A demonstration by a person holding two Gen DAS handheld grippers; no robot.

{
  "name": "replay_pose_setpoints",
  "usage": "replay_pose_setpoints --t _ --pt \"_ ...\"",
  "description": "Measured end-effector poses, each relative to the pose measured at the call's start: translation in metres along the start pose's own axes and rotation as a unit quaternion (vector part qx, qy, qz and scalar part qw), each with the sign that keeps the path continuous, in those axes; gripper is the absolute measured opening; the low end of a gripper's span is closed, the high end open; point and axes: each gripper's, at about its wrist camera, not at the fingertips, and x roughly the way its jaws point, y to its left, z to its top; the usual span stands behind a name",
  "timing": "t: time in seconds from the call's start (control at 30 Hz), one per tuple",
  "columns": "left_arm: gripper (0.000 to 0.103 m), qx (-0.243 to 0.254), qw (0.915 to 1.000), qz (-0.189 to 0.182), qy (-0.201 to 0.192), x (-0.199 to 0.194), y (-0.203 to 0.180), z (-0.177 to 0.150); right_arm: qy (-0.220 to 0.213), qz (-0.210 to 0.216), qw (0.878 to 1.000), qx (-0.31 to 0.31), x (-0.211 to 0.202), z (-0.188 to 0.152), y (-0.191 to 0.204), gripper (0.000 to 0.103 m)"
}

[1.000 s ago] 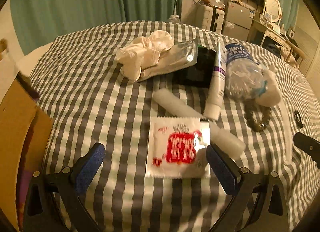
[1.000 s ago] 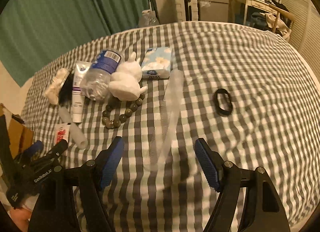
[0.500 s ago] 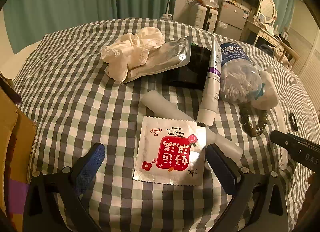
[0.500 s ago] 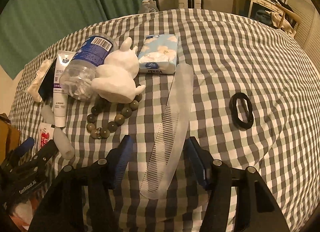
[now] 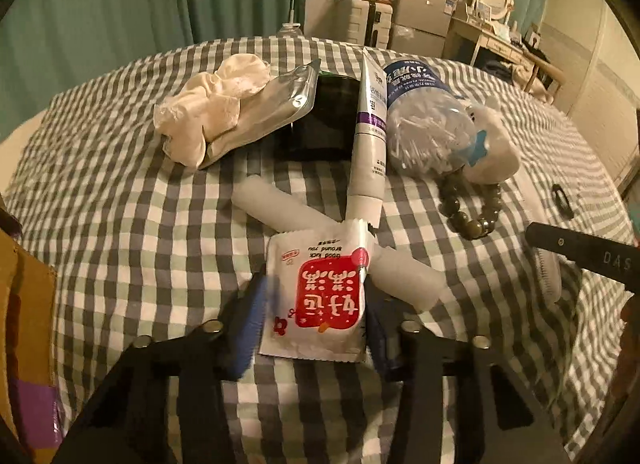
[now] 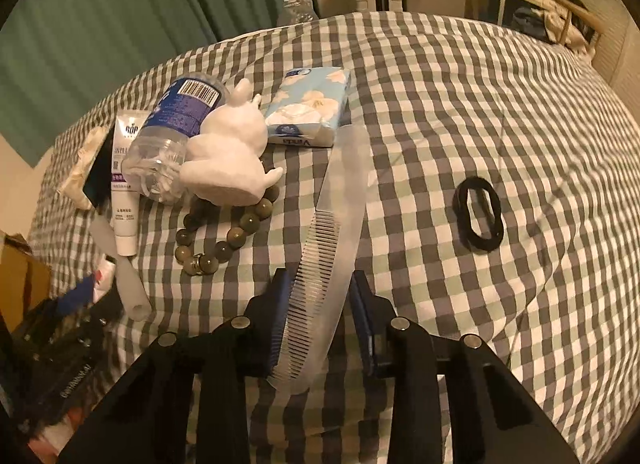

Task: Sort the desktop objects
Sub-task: 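Grasp the red-printed sachet with the left tool while the right tool grasps the clear comb, then carry the sachet and comb to the cardboard box and release them inside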

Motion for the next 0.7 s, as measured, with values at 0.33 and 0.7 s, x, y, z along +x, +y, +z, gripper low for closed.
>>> replay_pose_setpoints --t 0.33,0.7 --pt "0.005 -0.035 0.9991 -0.021 -0.004 -0.015 0.020 -0.007 -0.003 0.012 1.000 0.007 -0.020 -0.007 -0.010 0.028" --pt "0.005 -0.062 0.9973 -0.030 -0.023 -0.043 0.030 -0.019 0.008 0.024 1.000 -0.004 -0.039 -0.023 -0.009 0.003"
